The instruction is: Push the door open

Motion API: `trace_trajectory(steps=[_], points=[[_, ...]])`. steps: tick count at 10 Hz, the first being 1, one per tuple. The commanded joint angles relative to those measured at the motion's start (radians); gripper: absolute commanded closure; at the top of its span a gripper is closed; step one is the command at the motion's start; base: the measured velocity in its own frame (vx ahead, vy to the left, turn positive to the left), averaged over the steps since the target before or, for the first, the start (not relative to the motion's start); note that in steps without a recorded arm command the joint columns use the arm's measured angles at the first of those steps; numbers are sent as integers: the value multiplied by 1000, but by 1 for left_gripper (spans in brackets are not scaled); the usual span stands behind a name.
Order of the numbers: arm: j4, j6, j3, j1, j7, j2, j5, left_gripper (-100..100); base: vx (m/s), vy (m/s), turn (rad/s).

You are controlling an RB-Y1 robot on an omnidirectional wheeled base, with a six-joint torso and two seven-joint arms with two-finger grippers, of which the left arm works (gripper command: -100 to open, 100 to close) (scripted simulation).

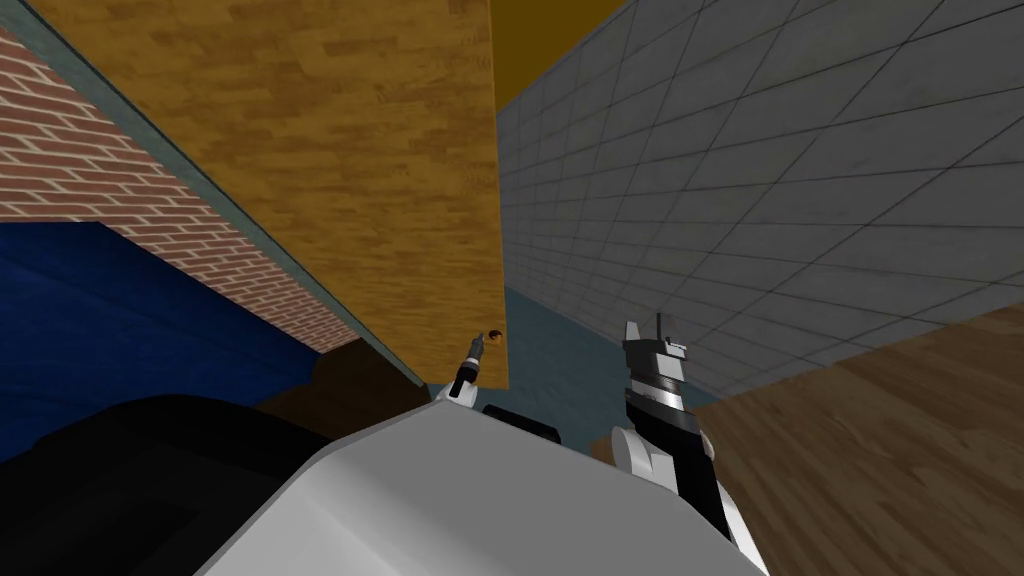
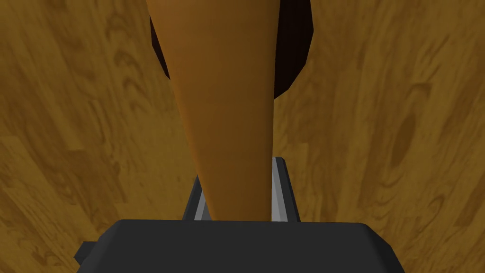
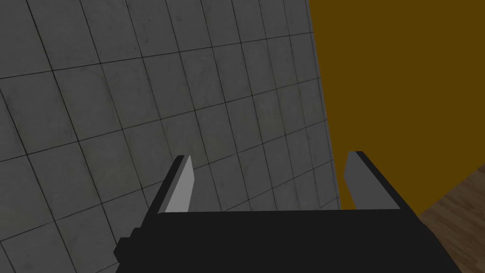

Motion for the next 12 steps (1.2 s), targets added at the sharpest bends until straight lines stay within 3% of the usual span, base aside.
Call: trace_trajectory(steps=[1, 6, 12], points=[[1, -3, 30, 0, -15, 12, 12, 100, 126, -32, 91], [-1, -6, 84, -2, -49, 0, 37, 100, 212, -59, 92], [-4, -10, 146, -3, -88, -52, 66, 100, 203, -51, 90]])
